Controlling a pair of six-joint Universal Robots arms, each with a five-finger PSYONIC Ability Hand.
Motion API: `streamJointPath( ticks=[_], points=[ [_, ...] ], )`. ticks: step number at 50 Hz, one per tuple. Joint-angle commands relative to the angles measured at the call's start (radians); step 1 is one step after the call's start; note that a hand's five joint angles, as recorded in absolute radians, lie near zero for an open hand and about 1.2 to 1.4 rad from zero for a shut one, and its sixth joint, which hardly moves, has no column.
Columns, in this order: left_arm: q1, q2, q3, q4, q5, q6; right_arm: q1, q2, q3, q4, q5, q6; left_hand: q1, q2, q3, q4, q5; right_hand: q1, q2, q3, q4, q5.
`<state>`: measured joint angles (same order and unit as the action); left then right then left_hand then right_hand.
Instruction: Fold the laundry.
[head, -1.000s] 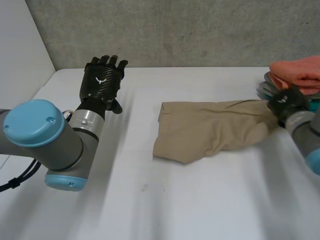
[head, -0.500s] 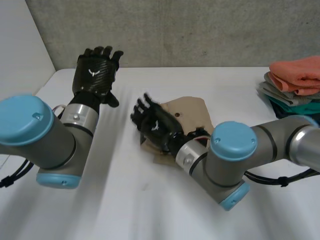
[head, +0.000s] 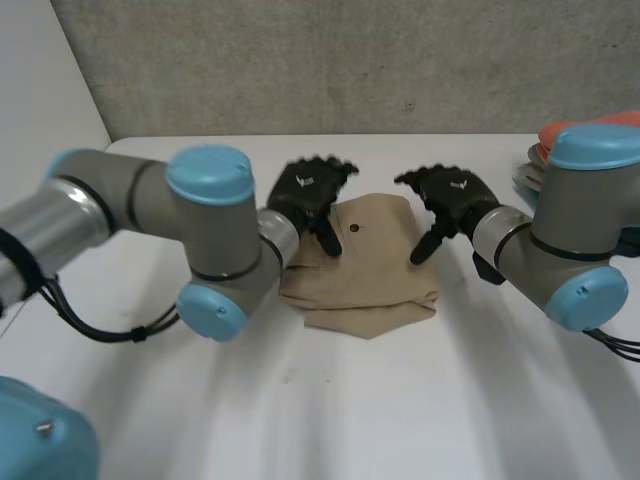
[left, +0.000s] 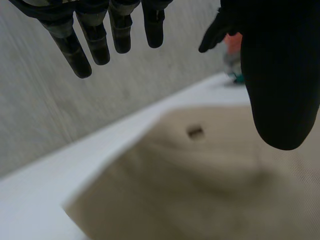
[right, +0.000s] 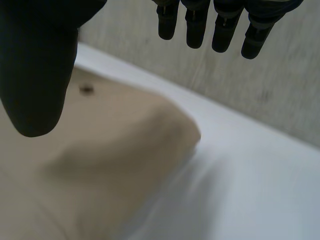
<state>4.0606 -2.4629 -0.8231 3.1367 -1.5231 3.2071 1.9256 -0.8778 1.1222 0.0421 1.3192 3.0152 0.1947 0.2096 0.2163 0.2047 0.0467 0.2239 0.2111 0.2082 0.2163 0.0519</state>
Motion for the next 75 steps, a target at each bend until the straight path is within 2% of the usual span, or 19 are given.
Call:
streamJointPath(
  ticks=[1, 5, 10, 18, 23, 27, 30, 31, 35, 39, 45, 49, 64, 71, 75],
  points=[
    [-0.003, -0.103, 0.016, -0.081, -0.051, 0.016, -0.025, 0.163, -0.108, 0.053, -0.020, -0.056, 0.063, 0.048, 0.041, 0.053, 0.036, -0.049, -0.037, -0.034, -0.042, -0.052],
    [0.001, -0.117, 0.021, -0.148, -0.066, 0.026, -0.026, 0.204, -0.133, 0.055, -0.011, -0.131, 0.060, 0.045, 0.038, 0.050, 0.033, -0.049, -0.037, -0.034, -0.042, -0.052],
    [0.003, -0.090, 0.021, -0.161, -0.068, 0.031, -0.027, 0.177, -0.130, 0.056, -0.005, -0.208, 0.060, 0.045, 0.038, 0.050, 0.033, -0.016, -0.003, 0.000, -0.008, -0.018],
    [0.007, 0.120, -0.007, -0.150, -0.054, 0.025, -0.011, 0.011, 0.004, 0.001, 0.011, -0.309, 0.034, 0.019, 0.012, 0.024, 0.007, 0.002, 0.015, 0.018, 0.010, -0.001],
    [0.001, 0.220, -0.060, -0.122, -0.028, 0.027, -0.004, -0.099, 0.190, -0.134, 0.057, -0.318, 0.031, 0.016, 0.009, 0.021, 0.004, -0.036, -0.023, -0.020, -0.028, -0.039],
    [0.003, 0.315, -0.119, -0.110, 0.066, 0.027, 0.026, -0.173, 0.341, -0.208, 0.057, -0.323, 0.031, 0.016, 0.009, 0.021, 0.004, -0.049, -0.037, -0.034, -0.042, -0.052],
    [0.007, 0.377, -0.163, -0.112, 0.185, 0.025, 0.052, -0.190, 0.453, -0.272, 0.046, -0.319, 0.045, 0.030, 0.024, 0.035, 0.019, -0.049, -0.037, -0.034, -0.042, -0.052],
    [0.011, 0.399, -0.184, -0.118, 0.248, 0.025, 0.055, -0.190, 0.479, -0.292, 0.043, -0.319, 0.048, 0.033, 0.027, 0.038, 0.022, -0.049, -0.037, -0.034, -0.042, -0.052],
    [0.015, 0.450, -0.243, -0.119, 0.365, 0.023, 0.067, -0.190, 0.582, -0.405, 0.038, -0.317, 0.051, 0.036, 0.030, 0.041, 0.025, -0.049, -0.037, -0.034, -0.042, -0.052],
    [0.017, 0.482, -0.292, -0.113, 0.382, 0.023, 0.101, -0.175, 0.630, -0.516, 0.035, -0.323, 0.057, 0.042, 0.035, 0.047, 0.030, -0.049, -0.037, -0.034, -0.042, -0.052],
    [0.018, 0.489, -0.309, -0.112, 0.376, 0.022, 0.122, -0.086, 0.610, -0.645, 0.048, -0.323, 0.057, 0.042, 0.035, 0.047, 0.030, -0.049, -0.037, -0.034, -0.042, -0.052],
    [0.026, 0.489, -0.309, -0.110, 0.376, 0.017, 0.128, -0.035, 0.561, -0.671, 0.051, -0.331, 0.057, 0.042, 0.035, 0.047, 0.030, -0.045, -0.032, -0.029, -0.037, -0.048],
    [0.029, 0.481, -0.309, -0.103, 0.376, 0.016, 0.150, 0.100, 0.335, -0.665, 0.083, -0.346, 0.054, 0.039, 0.032, 0.044, 0.028, 0.234, 0.247, 0.249, 0.241, 0.231],
    [0.040, 0.483, -0.309, -0.096, 0.376, 0.014, 0.150, 0.134, 0.251, -0.665, 0.077, -0.352, 0.057, 0.042, 0.035, 0.047, 0.030, 0.477, 0.490, 0.493, 0.485, 0.475],
    [0.043, 0.483, -0.309, -0.096, 0.376, 0.016, 0.148, 0.158, 0.200, -0.654, 0.075, -0.354, 0.057, 0.042, 0.035, 0.047, 0.030, 0.472, 0.485, 0.487, 0.479, 0.469]
  ],
)
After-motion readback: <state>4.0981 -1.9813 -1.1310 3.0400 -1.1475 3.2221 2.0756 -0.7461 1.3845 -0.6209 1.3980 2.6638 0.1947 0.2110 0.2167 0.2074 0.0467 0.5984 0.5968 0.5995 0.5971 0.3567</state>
